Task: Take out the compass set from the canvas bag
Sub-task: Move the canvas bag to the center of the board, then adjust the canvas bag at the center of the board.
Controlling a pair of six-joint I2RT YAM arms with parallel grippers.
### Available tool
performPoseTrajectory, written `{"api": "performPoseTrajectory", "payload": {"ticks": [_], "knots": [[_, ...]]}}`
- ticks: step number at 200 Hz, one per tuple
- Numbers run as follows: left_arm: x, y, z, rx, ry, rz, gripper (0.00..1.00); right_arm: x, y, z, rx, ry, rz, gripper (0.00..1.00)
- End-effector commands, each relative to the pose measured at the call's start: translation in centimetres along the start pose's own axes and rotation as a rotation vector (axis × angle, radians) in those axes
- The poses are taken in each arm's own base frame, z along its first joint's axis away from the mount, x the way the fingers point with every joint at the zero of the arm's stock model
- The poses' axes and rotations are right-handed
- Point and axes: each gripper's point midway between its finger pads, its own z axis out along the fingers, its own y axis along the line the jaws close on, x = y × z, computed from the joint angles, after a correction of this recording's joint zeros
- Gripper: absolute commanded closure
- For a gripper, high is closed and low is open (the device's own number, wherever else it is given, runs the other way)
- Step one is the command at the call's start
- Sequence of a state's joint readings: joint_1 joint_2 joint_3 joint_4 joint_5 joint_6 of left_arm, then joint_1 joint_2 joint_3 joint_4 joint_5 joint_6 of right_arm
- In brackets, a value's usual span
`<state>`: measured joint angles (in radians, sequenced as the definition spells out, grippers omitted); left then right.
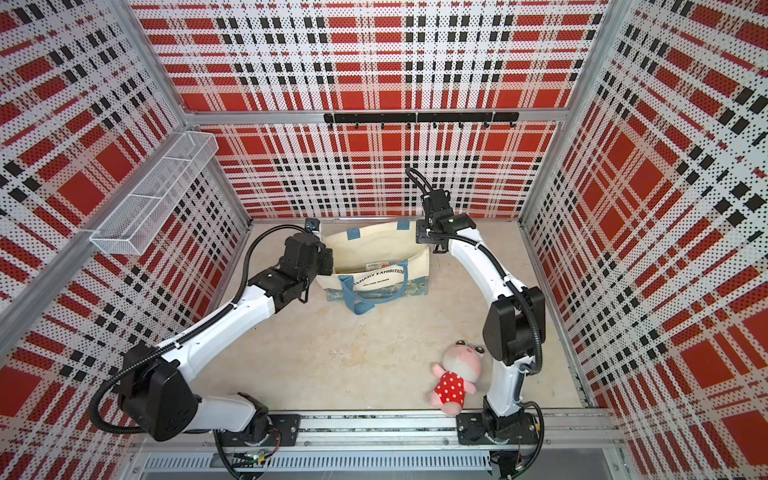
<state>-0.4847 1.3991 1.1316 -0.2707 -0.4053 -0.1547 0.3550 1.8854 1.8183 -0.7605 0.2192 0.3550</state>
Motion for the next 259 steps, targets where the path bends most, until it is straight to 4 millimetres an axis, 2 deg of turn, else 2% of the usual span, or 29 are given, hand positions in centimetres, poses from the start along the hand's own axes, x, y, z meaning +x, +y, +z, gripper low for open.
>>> {"api": "performPoseTrajectory", "payload": {"ticks": [1, 13, 28, 44, 52, 66, 73, 78, 86, 97, 114, 138, 150, 163, 184, 205, 219, 259], "knots": [[-2.9, 1.9, -1.5, -0.054, -0.103, -0.034, 1.0, 1.3, 0.7, 1.1, -0.031, 0.058, -0.01, 0.39], [-3.1, 2.1, -1.6, -0.055, -0.107, -0.037, 1.0, 1.3, 1.4, 0.9, -0.047, 0.052, -0.013, 0.47], [-2.9, 2.0, -1.7, -0.047, -0.1, -0.025, 1.0, 1.3, 2.1, 0.4, -0.071, 0.045, -0.021, 0.61], [-2.2, 1.1, -1.8, 0.007, -0.069, 0.021, 0.99, 1.4, 2.9, 0.0, -0.109, 0.031, -0.037, 0.75], [-1.5, 0.0, -1.9, 0.063, -0.044, 0.068, 0.84, 1.5, 3.4, -0.4, -0.143, 0.025, -0.045, 0.79], [-1.2, -0.9, -2.5, 0.066, -0.042, 0.162, 0.4, 1.8, 4.2, -0.9, -0.208, 0.0, -0.077, 0.85], [-1.6, -0.7, -2.7, 0.037, -0.054, 0.192, 0.22, 1.9, 4.6, -1.3, -0.242, -0.021, -0.091, 0.87], [-2.2, -0.6, -2.8, 0.027, -0.067, 0.202, 0.15, 1.9, 4.9, -1.6, -0.265, -0.036, -0.097, 0.89], [-3.5, -0.7, -2.8, 0.036, -0.089, 0.194, 0.09, 2.0, 5.3, -2.0, -0.3, -0.052, -0.115, 0.92], [-5.6, -1.8, -2.9, 0.12, -0.128, 0.177, 0.07, 2.0, 5.8, -2.5, -0.336, -0.072, -0.138, 0.95], [-8.0, -3.9, -2.6, 0.233, -0.186, 0.259, 0.07, 2.1, 6.2, -2.7, -0.366, -0.087, -0.162, 0.99], [-10.0, -5.6, -0.7, 0.388, -0.222, 0.417, 0.09, 2.7, 6.8, -2.6, -0.408, -0.088, -0.195, 1.0], [-9.5, -6.2, 0.7, 0.488, -0.217, 0.506, 0.09, 2.7, 7.1, -2.8, -0.425, -0.092, -0.213, 1.0], [-7.9, -6.9, 2.3, 0.58, -0.18, 0.608, 0.1, 2.7, 7.1, -2.9, -0.43, -0.101, -0.23, 1.0], [-5.5, -6.8, 4.5, 0.662, -0.09, 0.693, 0.11, 2.9, 6.9, -2.9, -0.429, -0.117, -0.236, 1.0], [-4.9, -7.8, 5.3, 0.723, -0.074, 0.737, 0.1, 3.3, 7.1, -2.6, -0.45, -0.103, -0.24, 1.0], [-4.5, -8.2, 6.2, 0.699, -0.067, 0.788, 0.09, 3.4, 7.2, -2.4, -0.457, -0.096, -0.24, 1.0], [-4.6, -7.5, 8.6, 0.672, -0.023, 0.809, 0.1, 3.8, 7.3, -2.8, -0.479, -0.102, -0.228, 1.0]]}}
